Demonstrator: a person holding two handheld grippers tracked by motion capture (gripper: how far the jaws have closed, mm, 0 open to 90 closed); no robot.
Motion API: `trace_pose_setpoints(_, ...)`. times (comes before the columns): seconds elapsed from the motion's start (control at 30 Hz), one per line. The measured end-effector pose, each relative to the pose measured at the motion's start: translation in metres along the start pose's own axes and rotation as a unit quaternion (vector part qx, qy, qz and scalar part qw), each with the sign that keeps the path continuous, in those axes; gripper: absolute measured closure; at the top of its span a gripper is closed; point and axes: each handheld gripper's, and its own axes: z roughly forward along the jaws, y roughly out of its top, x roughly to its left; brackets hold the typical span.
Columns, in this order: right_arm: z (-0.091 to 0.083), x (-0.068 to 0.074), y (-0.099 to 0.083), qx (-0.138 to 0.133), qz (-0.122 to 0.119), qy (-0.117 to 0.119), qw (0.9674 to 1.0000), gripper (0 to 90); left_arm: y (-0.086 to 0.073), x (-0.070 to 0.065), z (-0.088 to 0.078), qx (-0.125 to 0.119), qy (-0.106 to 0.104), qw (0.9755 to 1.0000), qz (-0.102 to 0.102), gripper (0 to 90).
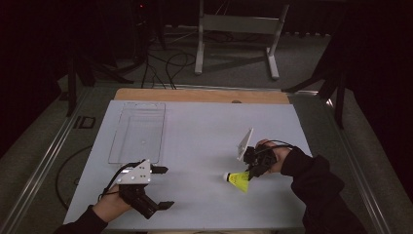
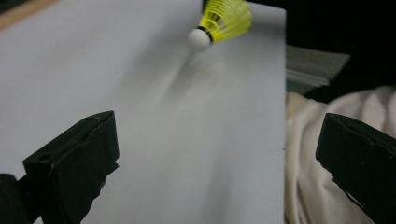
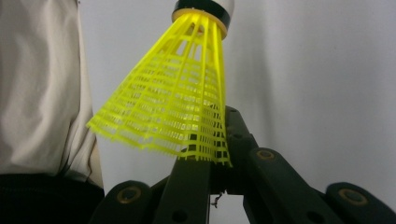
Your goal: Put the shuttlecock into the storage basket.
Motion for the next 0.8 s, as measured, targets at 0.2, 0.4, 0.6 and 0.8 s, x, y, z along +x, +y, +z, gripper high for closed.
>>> trace_pose_setpoints(0.2, -0.002, 0.005, 0.003, -0.001, -0.022, 0.010, 0.9997, 90.0, 0.018, 0.005, 0.009, 0.028, -0.026, 0.9991, 0.018, 0.2)
trace_pose_setpoints(0.4, -0.006, 0.009, 0.006, 0.004, -0.035, 0.014, 0.9993, 90.0, 0.036, 0.011, 0.014, 0.039, -0.044, 0.9976, 0.038, 0.2)
trace_pose_setpoints(0.6, -0.009, 0.013, 0.012, 0.003, -0.049, 0.018, 0.9986, 90.0, 0.056, 0.014, 0.025, 0.059, -0.056, 0.9947, 0.064, 1.1)
trace_pose_setpoints(0.8, -0.008, 0.013, 0.018, 0.005, -0.059, 0.019, 0.9981, 90.0, 0.072, 0.014, 0.041, 0.069, -0.061, 0.9911, 0.096, 4.0)
